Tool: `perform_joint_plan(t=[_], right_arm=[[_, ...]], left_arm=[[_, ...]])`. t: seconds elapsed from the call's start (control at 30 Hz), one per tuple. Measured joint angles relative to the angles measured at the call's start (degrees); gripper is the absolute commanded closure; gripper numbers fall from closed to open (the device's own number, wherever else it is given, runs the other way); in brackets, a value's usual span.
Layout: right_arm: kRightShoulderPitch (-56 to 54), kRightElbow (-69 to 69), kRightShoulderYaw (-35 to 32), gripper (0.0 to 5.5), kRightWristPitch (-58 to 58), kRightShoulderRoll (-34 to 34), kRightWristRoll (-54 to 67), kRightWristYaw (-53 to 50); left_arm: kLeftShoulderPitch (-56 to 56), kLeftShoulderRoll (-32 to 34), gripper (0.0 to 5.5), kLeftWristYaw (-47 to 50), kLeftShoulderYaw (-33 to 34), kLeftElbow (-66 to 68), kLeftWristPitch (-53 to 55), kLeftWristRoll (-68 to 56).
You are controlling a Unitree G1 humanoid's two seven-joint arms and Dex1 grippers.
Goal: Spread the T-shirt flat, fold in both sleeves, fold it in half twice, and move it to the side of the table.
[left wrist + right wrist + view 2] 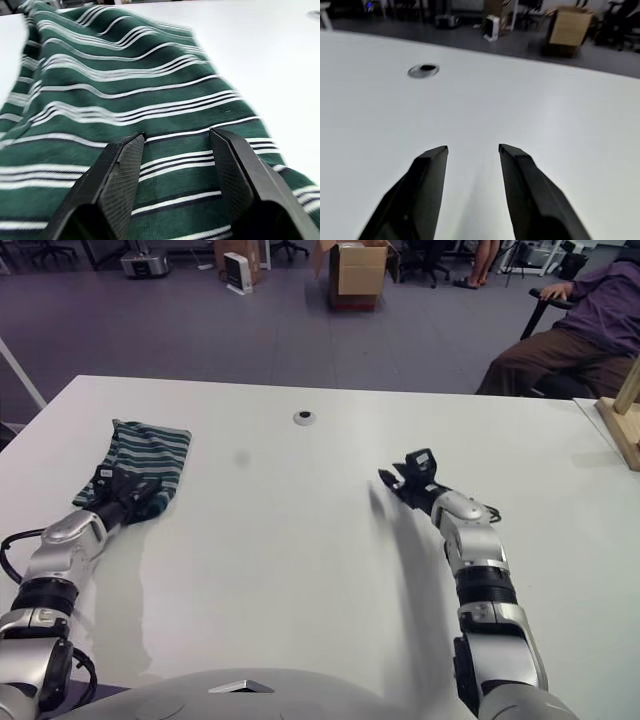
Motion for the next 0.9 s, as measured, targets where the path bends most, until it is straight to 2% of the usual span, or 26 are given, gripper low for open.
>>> perform_joint_plan(t=[0.1,0.2,0.33,0.5,0.9], right_arm=[[-1.23,2.96,-5.60,3.61,-3.92,2.59,1.94,-6.76],[-1.58,5.56,-6.14,3.61,-10.19,5.24,0.42,-11.21],[-2.14,9.60,-5.20,3.61,-17.26,7.65,-2.56,-14.20],[-4.38,11.00,-5.07,3.61,-20.93,9.65,-2.13,-13.68],[-4.41,10.78,-4.97,3.61,-22.14,13.25,0.27,-11.09]], left_arm=[[3.59,-1.45,3.11,6.20,4.27,-16.30,-1.15,0.08],[3.47,-5.55,3.11,11.08,1.94,-23.93,-0.18,3.10],[3.05,-9.81,3.11,13.90,-2.63,-24.34,1.77,7.89],[-0.92,-10.44,3.11,15.09,-1.38,-23.87,3.06,9.04],[-1.01,-12.37,3.11,16.11,-0.45,-23.16,4.33,10.36]])
